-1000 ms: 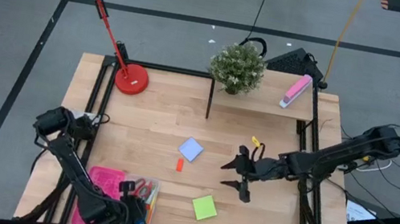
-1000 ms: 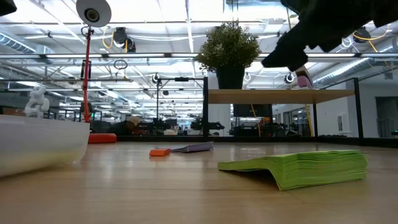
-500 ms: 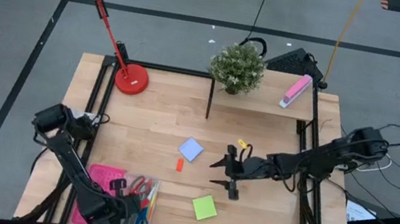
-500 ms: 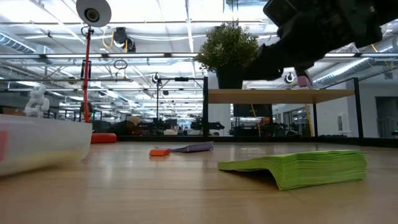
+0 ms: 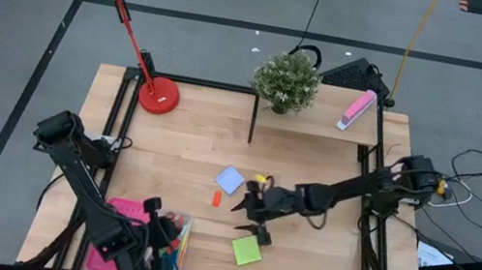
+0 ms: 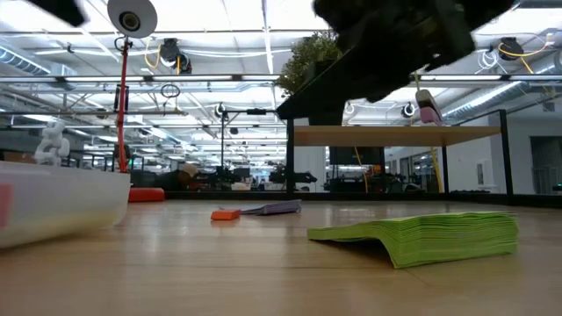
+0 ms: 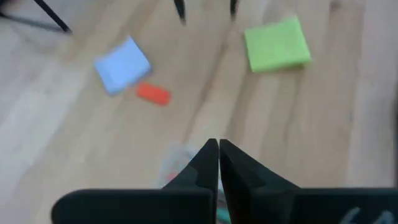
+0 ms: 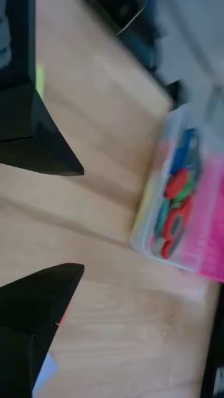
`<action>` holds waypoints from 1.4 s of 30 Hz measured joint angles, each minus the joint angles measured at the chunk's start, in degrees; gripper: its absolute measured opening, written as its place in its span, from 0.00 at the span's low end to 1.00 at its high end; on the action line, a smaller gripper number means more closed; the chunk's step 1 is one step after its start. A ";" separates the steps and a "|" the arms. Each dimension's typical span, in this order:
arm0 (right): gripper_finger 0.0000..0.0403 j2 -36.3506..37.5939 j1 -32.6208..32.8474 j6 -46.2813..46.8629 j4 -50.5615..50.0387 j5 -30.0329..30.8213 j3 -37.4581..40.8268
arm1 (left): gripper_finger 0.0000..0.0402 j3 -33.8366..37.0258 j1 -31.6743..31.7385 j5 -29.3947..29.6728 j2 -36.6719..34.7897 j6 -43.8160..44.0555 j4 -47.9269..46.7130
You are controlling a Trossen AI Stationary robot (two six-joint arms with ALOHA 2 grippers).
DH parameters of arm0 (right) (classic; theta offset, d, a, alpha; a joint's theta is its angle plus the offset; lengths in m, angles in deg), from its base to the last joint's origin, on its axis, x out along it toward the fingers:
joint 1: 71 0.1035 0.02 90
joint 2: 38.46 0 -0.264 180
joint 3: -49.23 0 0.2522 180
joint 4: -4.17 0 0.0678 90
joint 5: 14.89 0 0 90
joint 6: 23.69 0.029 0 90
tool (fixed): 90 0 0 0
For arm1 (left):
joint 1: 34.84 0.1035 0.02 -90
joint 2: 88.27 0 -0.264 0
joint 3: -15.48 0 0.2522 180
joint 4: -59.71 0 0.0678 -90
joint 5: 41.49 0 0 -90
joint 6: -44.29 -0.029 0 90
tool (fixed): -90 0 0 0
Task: Pack school essentials
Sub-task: Put the orange eraser into the pink supply box
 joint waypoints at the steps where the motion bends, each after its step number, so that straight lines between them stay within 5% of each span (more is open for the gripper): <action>1: 0.58 -1.11 -0.64 -2.20 -2.60 -0.89 -2.12 | 0.05 0.12 0.22 1.75 0.00 -0.21 0.06; 19: 0.58 -18.57 -13.84 -29.52 -17.87 -24.89 -24.91 | 0.04 7.31 2.64 4.25 0.03 4.88 -1.37; 33: 0.58 -27.93 -15.83 -47.58 -29.91 -26.23 -33.78 | 0.04 7.41 2.64 4.23 0.03 9.50 -0.08; 42: 0.45 -27.80 -17.40 -47.08 -34.28 -23.54 -33.91 | 0.03 7.41 2.64 4.23 0.05 9.29 0.35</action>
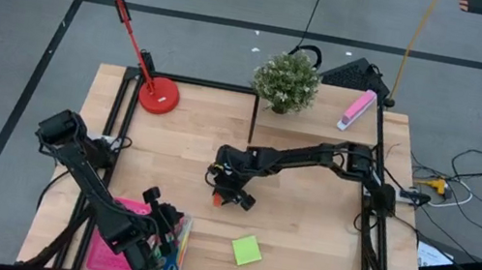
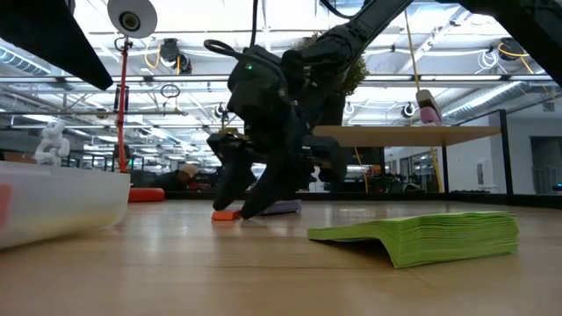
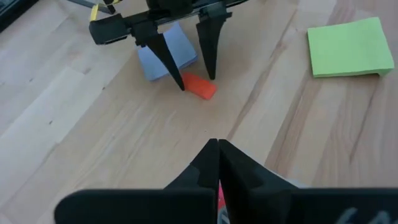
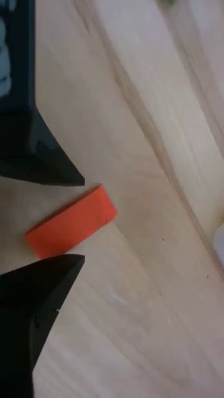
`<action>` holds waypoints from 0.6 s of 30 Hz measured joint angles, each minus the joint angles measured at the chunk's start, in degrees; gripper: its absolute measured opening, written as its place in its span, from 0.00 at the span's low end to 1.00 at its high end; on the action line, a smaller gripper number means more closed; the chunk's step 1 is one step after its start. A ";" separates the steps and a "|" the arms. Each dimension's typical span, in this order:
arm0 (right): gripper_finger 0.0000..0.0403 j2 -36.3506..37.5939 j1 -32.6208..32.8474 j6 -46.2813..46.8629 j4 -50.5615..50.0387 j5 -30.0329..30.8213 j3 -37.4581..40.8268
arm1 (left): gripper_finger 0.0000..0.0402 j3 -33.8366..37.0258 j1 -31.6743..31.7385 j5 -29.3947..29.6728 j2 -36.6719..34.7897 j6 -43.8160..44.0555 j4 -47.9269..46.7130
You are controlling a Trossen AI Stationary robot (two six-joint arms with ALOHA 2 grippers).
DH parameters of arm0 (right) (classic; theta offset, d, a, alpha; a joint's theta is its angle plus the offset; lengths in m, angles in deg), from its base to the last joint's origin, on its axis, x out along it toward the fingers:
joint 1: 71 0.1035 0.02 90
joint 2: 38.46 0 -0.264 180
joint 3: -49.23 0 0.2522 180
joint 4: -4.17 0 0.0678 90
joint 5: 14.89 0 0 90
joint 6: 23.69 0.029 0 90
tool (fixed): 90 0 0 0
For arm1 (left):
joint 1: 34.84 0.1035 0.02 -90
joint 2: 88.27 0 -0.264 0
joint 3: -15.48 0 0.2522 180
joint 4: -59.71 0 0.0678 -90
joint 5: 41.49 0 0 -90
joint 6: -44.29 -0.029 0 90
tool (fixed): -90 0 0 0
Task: Pack school essentials
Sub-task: Put the orange eraser into the pink supply box
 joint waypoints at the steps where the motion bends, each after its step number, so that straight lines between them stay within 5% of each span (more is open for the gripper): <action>1: 0.44 0.06 0.04 0.15 -1.10 0.28 0.00 | 0.04 0.00 0.00 0.00 0.00 0.00 -0.02; 11: 0.33 0.21 2.26 11.67 -2.58 1.89 -0.13 | 0.01 0.00 0.00 0.00 0.00 -1.50 0.24; 18: 0.37 1.14 2.50 26.27 -3.44 1.16 0.10 | 0.05 0.00 0.00 0.02 0.00 -1.55 0.26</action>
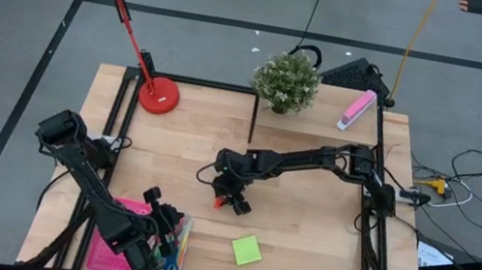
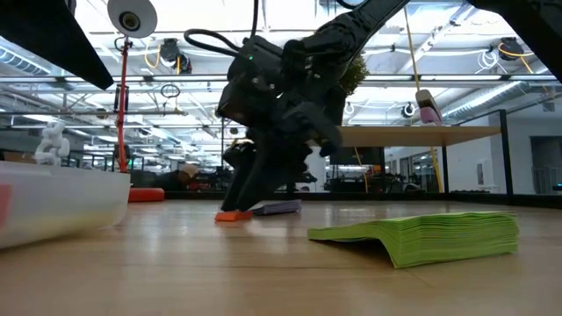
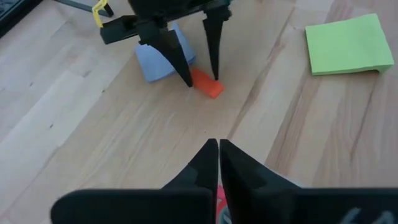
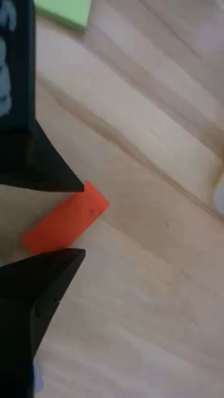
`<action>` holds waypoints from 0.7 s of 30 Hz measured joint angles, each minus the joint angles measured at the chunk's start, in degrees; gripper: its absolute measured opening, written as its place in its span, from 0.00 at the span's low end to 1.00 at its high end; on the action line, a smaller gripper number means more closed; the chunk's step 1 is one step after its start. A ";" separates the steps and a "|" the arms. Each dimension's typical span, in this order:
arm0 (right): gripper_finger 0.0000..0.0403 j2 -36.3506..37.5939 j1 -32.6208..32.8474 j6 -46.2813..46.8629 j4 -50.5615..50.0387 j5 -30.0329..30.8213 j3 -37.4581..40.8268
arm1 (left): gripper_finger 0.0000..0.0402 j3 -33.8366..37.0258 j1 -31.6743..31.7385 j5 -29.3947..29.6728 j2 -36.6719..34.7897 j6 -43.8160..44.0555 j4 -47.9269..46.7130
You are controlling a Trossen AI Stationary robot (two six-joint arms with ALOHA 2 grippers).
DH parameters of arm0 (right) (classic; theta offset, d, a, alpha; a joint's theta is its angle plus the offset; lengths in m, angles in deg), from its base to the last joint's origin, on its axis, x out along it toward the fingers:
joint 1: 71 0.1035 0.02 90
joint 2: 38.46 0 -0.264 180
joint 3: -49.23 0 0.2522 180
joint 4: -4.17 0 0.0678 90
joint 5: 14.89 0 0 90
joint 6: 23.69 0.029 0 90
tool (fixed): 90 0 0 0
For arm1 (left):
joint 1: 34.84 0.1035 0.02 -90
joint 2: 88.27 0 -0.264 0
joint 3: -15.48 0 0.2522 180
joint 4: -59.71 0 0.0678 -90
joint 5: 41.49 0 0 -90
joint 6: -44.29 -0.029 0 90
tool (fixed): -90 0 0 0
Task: Pack school essentials
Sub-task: Put the orange eraser into the pink supply box
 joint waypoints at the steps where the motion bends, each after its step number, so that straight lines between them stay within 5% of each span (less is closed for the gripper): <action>1: 0.39 0.05 0.15 -0.03 -0.11 0.39 0.03 | 0.05 0.00 0.00 0.00 0.00 0.02 0.00; 10: 0.58 -0.07 0.31 -14.34 0.39 1.78 0.14 | 0.06 0.00 0.00 -0.02 0.00 0.00 0.61; 15: 0.57 -0.05 0.31 -24.23 0.97 1.99 0.14 | 0.06 0.00 0.00 0.01 0.01 -0.04 0.61; 21: 0.47 -0.05 -0.06 -23.06 2.03 1.86 0.14 | 0.06 0.00 0.00 0.55 0.02 -0.68 0.61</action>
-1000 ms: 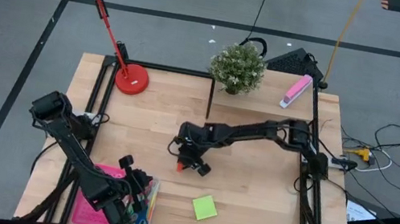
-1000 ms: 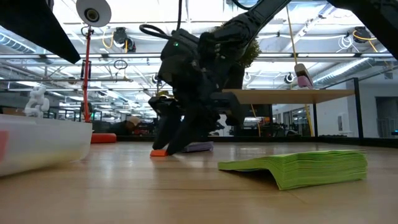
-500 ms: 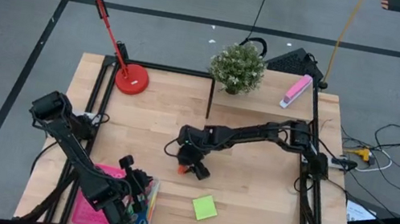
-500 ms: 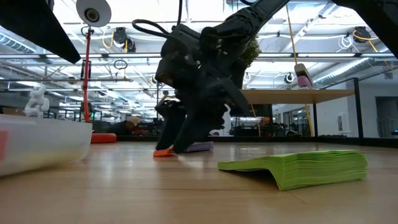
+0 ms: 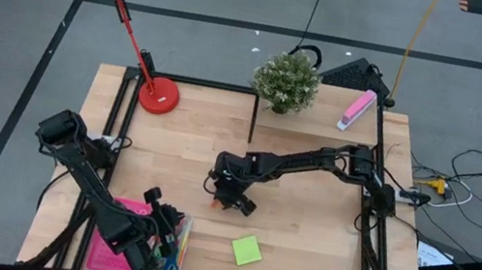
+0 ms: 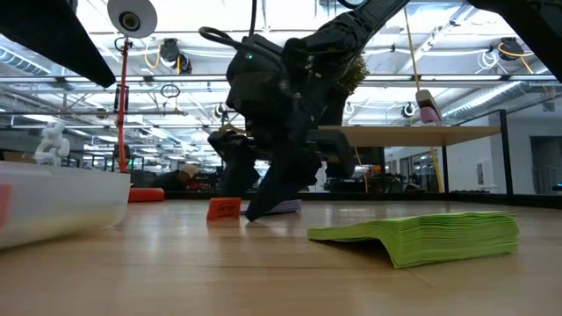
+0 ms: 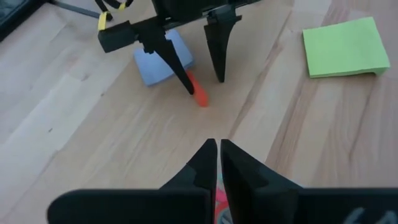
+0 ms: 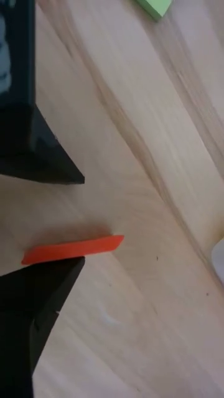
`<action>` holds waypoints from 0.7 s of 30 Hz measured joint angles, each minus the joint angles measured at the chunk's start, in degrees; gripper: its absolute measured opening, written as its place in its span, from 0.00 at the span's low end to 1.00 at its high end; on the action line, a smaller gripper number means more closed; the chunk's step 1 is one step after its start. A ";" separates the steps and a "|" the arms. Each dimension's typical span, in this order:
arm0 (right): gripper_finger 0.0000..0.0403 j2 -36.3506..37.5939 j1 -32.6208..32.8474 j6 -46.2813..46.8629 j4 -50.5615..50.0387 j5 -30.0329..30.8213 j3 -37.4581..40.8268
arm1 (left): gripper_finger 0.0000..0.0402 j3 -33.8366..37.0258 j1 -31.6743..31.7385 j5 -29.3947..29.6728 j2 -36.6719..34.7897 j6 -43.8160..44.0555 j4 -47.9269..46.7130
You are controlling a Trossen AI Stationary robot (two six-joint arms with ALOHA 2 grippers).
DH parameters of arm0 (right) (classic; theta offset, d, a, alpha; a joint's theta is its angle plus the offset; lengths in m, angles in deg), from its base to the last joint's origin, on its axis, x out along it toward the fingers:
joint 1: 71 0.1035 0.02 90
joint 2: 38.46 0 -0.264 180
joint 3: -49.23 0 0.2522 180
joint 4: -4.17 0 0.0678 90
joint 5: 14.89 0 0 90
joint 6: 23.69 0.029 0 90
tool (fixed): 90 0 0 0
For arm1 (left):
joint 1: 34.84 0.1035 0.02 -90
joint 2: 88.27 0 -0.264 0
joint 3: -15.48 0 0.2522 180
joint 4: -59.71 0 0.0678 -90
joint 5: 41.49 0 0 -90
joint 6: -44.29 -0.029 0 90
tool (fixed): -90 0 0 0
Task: Pack school essentials
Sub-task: Put the orange eraser into the pink supply box
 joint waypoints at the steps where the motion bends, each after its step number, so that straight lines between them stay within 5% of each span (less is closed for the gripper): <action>1: 0.45 0.00 -0.03 0.35 0.07 0.09 0.00 | 0.06 0.00 0.00 0.25 0.00 -0.32 0.00; 14: 0.05 0.00 -0.11 4.40 0.86 3.50 0.00 | 0.06 0.00 1.56 1.00 0.00 -3.29 2.51; 21: 0.08 3.26 0.94 13.53 -3.08 4.90 0.03 | 0.07 0.00 2.64 1.01 0.00 -8.67 9.20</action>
